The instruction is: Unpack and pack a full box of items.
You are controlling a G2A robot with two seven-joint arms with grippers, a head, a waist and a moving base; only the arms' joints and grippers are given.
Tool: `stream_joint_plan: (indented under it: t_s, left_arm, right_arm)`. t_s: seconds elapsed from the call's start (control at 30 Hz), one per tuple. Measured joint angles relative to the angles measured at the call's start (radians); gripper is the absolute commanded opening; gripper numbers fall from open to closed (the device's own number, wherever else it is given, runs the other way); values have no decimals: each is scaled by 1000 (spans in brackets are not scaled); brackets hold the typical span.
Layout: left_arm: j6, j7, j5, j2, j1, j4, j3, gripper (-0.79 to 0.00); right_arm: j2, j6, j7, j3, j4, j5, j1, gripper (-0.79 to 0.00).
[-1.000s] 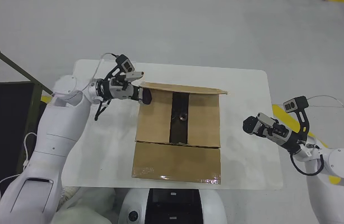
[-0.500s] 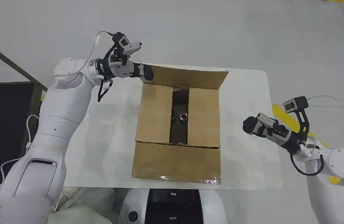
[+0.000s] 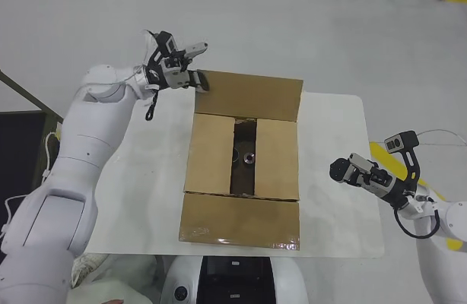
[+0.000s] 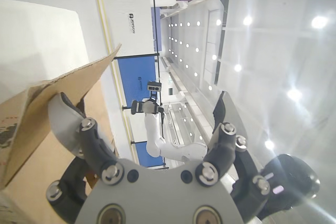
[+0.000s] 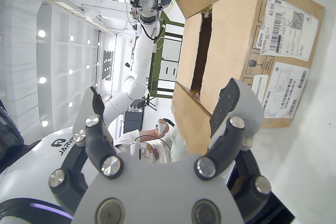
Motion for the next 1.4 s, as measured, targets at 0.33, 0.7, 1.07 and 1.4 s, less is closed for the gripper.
stream_joint_plan:
  t_s: [0.33,0.7,1.07,1.4]
  left_arm:
    - [-37,54,160,-31,-72,113,77,0]
    - [-56,50,300,-49,-92,162,134,0]
    - [-116,119,365,-51,-100,189,126,0]
    - [-233,44,151,1,-43,133,-58,0]
  right_arm:
    - [0,0,0,0,0,0,0,0]
    - [0,0,0,0,0,0,0,0]
    - [0,0,0,0,0,0,0,0]
    - [0,0,0,0,0,0,0,0]
